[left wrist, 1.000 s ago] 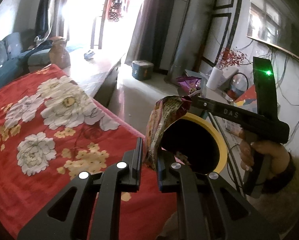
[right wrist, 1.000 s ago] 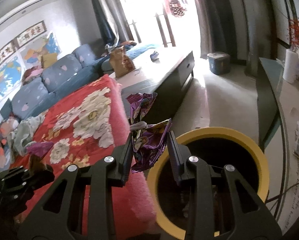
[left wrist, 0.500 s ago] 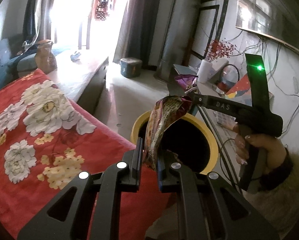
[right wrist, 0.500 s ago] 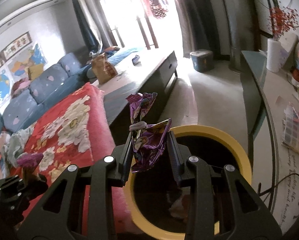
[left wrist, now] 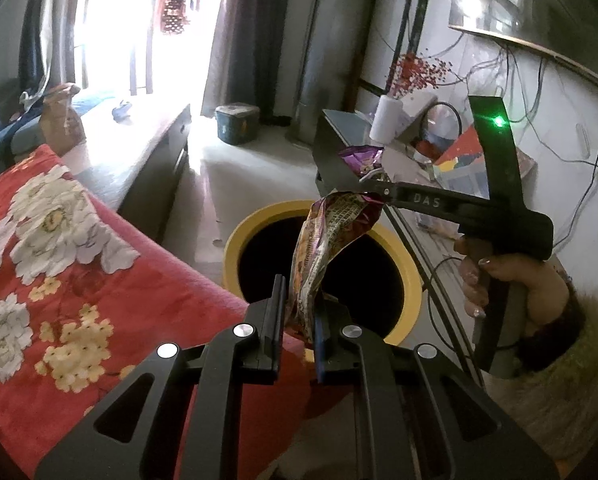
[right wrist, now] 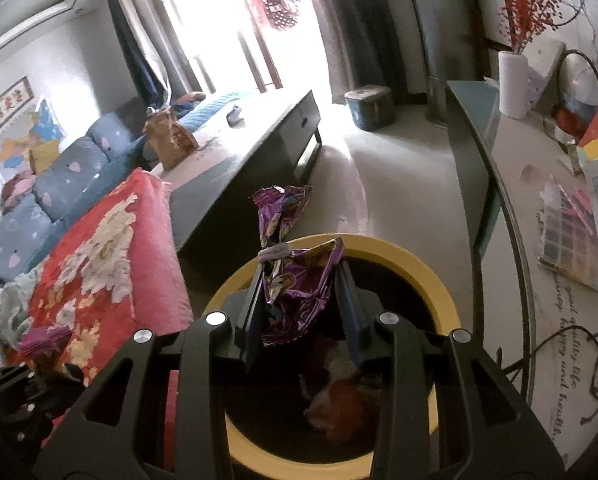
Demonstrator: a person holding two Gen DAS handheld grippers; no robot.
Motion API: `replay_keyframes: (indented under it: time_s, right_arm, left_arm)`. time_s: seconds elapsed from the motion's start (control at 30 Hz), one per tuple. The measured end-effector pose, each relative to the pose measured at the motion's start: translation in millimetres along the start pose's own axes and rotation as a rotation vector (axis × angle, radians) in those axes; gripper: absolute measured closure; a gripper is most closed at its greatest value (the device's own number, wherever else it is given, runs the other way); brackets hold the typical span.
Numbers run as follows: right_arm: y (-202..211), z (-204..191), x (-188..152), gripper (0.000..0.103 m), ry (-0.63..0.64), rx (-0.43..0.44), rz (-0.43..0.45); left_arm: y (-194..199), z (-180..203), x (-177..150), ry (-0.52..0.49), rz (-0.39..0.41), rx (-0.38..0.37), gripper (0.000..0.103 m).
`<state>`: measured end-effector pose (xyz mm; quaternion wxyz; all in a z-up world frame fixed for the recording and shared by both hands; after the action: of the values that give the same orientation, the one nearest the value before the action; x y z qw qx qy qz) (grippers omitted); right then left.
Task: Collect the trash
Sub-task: 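Open both grippers to drop the wrappers into the bin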
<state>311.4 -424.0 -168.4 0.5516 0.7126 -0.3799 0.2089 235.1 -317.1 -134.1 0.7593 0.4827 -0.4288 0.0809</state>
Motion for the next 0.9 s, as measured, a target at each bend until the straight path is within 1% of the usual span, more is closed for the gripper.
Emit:
replay_keyframes:
  time_s: [0.27,0.63,0.9]
  right_arm:
    - [-4,21,-6,0.073,-0.031,-0.024,-0.017]
    - [-10,45,-18,0.073,-0.070,-0.045,-0.044]
    - [-14,53,-25,0.073,-0.088,-0.048,-0.058]
  left_arm:
    - [-27,20,-1,-0.047,-0.045,-0.020,0.091]
    - [-70,32,-10,-0.080,-0.112,-0.039,0.091]
    - [-97,33,-13,-0.071,-0.156,-0.051,0.091]
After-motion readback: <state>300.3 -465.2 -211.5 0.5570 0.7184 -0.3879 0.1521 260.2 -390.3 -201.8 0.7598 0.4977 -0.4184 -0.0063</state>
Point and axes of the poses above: each gripper's, at about its wrist camera, not at the fingertips, and y roughly against the way its jaws point, z to its right, x to its top, the point moved 10 cm from there along -y, roughly the way its jaws point, and after that the axes turned 2 degrees about y, right-handed, at the moved point
